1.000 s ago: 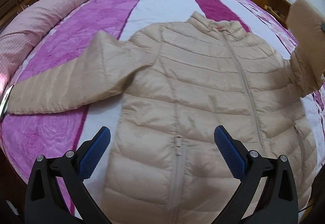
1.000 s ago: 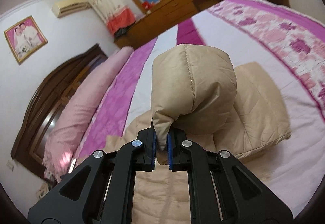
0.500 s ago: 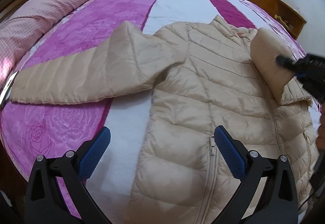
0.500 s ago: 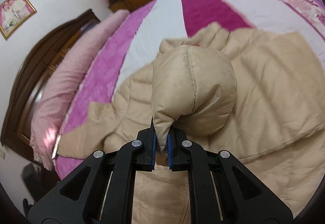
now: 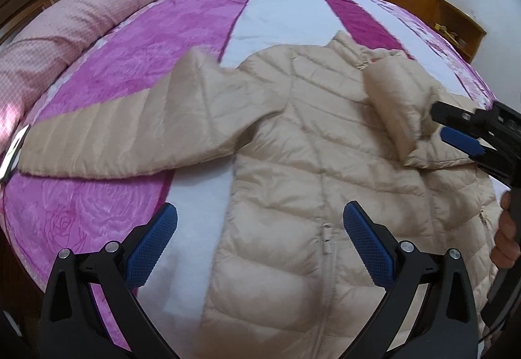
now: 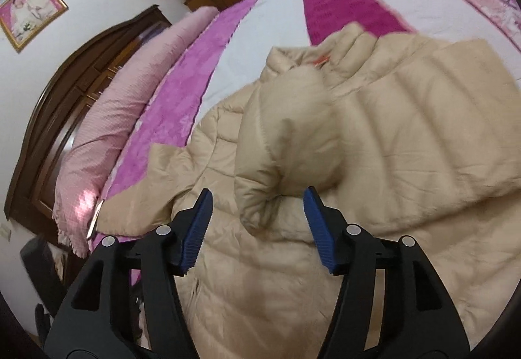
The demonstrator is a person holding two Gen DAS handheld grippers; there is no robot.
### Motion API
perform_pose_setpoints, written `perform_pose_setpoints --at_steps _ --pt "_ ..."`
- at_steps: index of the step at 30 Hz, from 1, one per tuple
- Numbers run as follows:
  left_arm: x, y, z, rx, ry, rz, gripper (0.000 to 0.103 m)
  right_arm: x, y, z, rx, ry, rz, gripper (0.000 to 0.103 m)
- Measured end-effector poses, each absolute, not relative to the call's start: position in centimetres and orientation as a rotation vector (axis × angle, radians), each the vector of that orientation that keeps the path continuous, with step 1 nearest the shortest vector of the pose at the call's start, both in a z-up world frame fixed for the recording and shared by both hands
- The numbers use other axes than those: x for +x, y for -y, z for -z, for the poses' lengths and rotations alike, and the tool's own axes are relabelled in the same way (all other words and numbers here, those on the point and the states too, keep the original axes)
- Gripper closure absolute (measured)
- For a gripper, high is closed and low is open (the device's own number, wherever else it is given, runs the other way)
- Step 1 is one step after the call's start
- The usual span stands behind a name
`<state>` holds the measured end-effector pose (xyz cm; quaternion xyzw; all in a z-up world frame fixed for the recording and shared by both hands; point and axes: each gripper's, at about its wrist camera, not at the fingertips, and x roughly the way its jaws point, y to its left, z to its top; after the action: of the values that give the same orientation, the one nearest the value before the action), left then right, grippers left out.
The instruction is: Fold large clothes
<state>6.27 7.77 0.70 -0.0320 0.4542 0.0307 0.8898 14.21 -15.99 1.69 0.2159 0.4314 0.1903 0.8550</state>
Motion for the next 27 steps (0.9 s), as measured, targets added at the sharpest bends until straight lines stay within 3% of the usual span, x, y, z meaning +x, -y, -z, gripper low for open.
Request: perform_pose_setpoints --at_steps 10,27 --pt "8.5 -2.3 -2.7 -0.016 -0.914 0.069 0.005 10.8 25.2 -3.5 0.429 -0.87 -0.192 0.034" --pt "15.3 11.7 -2.6 0.139 -0.792 0.155 0.005 8.6 34.2 -1.2 0.537 -0.863 0.0 0.033"
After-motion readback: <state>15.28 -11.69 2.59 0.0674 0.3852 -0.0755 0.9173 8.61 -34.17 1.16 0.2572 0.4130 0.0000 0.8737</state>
